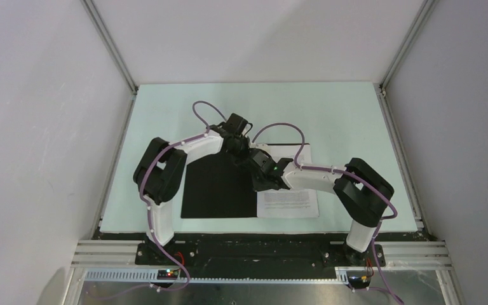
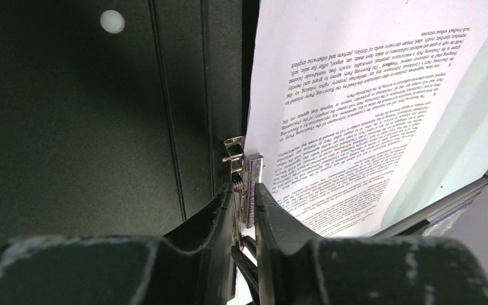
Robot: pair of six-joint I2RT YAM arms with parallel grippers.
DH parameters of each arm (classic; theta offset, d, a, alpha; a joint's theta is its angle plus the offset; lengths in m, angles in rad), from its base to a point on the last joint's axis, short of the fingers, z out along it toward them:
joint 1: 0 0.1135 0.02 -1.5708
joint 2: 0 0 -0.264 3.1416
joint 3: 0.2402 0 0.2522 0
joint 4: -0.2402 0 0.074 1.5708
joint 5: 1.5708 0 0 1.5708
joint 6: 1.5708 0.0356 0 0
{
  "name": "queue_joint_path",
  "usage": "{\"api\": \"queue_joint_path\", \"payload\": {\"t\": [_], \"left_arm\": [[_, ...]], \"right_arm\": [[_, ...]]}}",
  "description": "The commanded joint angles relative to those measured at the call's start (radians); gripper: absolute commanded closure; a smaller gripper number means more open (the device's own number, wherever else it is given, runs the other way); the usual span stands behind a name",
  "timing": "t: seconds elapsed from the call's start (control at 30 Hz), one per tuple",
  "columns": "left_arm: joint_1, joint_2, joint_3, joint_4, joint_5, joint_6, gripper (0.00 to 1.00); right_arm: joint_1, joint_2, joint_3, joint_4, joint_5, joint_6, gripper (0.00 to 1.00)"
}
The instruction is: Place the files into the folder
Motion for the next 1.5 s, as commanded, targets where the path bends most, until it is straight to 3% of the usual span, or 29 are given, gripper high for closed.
{"api": "queue_joint_path", "payload": {"t": [0.0,0.77,1.07,1.47], "left_arm": [[-0.018,0.016,0.005,0.044,0.036,0.001,0.78],[-0.069,0.045,-0.010,0.114,-0.017,-0.093,0.80],[-0.075,0.059,0.009,0.125,-0.030,-0.119,0.79],[-0.099,0.118,-0.018,0.125,-0.119,-0.184,0.85]], "right_arm": [[-0.048,0.034,-0.065,-0.097,0.041,-0.036,1.00],[-0.134,-0.006,-0.144,-0.072,0.011,-0.131,1.00],[-0.124,0.034,-0.162,-0.044,-0.004,-0.115,1.00],[-0.081,0.061,-0.161,-0.001,-0.020,-0.099,1.00]]}}
